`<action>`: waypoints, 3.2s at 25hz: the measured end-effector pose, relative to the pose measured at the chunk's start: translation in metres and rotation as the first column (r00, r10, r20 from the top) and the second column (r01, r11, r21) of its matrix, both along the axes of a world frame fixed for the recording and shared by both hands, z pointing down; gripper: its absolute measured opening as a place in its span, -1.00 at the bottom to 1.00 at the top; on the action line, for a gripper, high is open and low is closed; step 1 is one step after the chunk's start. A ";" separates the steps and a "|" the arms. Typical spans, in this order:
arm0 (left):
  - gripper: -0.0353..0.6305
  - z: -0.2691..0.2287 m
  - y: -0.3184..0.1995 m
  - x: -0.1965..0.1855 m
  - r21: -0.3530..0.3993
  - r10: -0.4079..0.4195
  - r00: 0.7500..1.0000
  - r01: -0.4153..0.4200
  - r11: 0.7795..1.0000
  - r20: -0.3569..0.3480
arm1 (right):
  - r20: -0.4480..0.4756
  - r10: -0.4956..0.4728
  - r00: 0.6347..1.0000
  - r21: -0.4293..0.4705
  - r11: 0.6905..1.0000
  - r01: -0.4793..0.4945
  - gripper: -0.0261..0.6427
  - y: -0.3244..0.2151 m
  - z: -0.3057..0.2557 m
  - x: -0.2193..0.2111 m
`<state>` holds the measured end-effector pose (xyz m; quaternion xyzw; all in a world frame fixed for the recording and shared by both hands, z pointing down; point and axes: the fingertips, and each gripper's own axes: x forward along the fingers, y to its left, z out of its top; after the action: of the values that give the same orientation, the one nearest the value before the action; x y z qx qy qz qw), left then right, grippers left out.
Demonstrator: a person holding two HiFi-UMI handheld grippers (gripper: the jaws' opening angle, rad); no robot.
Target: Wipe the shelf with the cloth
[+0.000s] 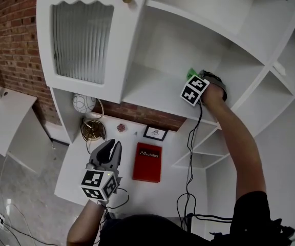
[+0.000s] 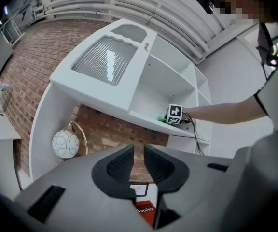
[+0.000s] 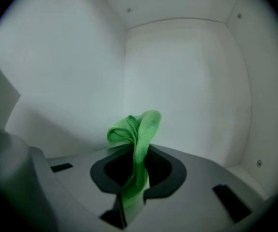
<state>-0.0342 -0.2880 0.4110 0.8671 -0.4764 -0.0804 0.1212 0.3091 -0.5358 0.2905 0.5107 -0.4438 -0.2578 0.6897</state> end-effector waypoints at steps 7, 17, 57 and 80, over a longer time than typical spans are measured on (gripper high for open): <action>-0.70 -0.047 -0.020 -0.033 0.076 -0.081 0.997 0.082 0.994 -0.018 | 0.754 -0.233 0.614 0.111 0.967 0.230 -0.76 0.009 -0.033 -0.118; -0.70 -0.062 0.006 -0.063 0.106 -0.178 0.984 0.174 0.979 0.021 | 0.997 -0.074 0.027 0.061 0.944 0.325 -0.76 -0.002 -0.036 -0.259; -0.70 -0.014 -0.007 0.000 0.003 -0.047 0.999 0.047 0.999 -0.027 | 0.761 -0.011 0.649 -0.101 0.986 0.135 -0.77 0.005 0.019 -0.090; -0.70 0.001 -0.009 0.013 -0.035 -0.007 0.999 0.006 0.999 -0.054 | 0.141 0.174 0.975 -0.305 0.944 -0.124 -0.77 0.041 0.035 0.009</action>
<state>-0.0212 -0.2974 0.4115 0.8609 -0.4771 -0.0960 0.1487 0.3176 -0.4948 0.3250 0.4543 -0.4932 -0.0925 0.7361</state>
